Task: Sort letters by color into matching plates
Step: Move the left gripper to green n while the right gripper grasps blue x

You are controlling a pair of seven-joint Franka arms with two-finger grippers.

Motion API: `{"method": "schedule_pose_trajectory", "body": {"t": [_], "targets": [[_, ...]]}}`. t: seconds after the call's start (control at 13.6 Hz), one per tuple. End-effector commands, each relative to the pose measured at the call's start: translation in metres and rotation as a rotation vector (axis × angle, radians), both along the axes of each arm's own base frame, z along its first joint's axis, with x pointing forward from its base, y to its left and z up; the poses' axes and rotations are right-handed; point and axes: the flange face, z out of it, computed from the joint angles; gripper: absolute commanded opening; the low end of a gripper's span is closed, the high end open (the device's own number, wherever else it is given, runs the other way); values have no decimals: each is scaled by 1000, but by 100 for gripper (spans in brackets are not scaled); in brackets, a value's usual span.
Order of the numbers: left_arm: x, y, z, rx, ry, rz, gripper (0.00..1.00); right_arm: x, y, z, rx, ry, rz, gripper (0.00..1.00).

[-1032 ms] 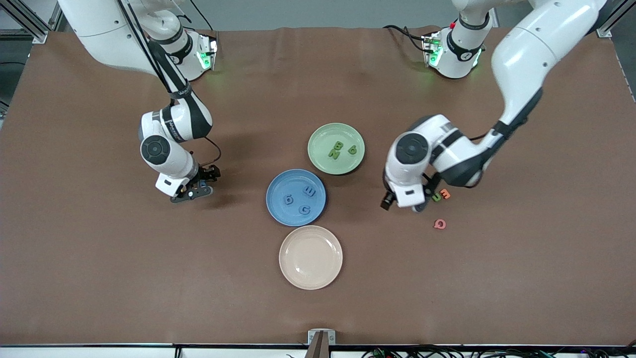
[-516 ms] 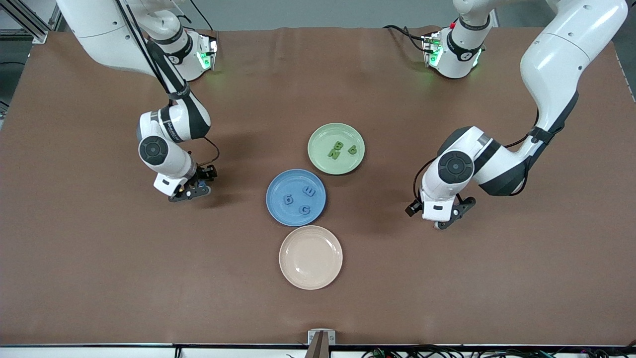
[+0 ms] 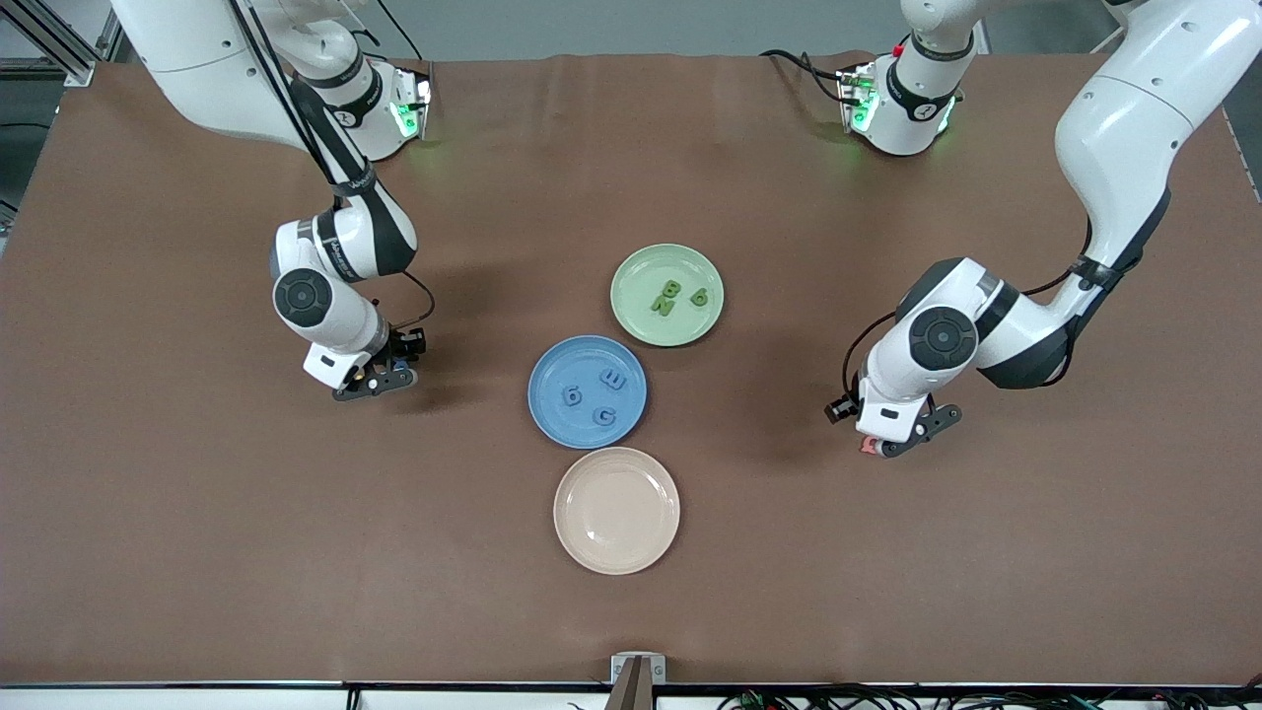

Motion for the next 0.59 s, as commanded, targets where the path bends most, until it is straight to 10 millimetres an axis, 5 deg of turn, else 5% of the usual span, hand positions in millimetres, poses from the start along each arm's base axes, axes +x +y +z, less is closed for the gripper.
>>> {"method": "schedule_pose_trajectory", "body": {"t": [0.0, 0.15, 0.29, 0.52], "targets": [[0, 5, -6, 27, -38, -68, 62, -1, -4, 0, -6, 0, -2, 30], [1, 6, -11, 24, -38, -93, 60, -1, -4, 0, -6, 2, -2, 23], [-2, 13, -18, 31, -26, -103, 60, 0, -4, 1, -5, 0, -8, 2], [-6, 23, -28, 42, -9, -119, 60, 10, 5, 14, -21, 25, -71, 0]]}}
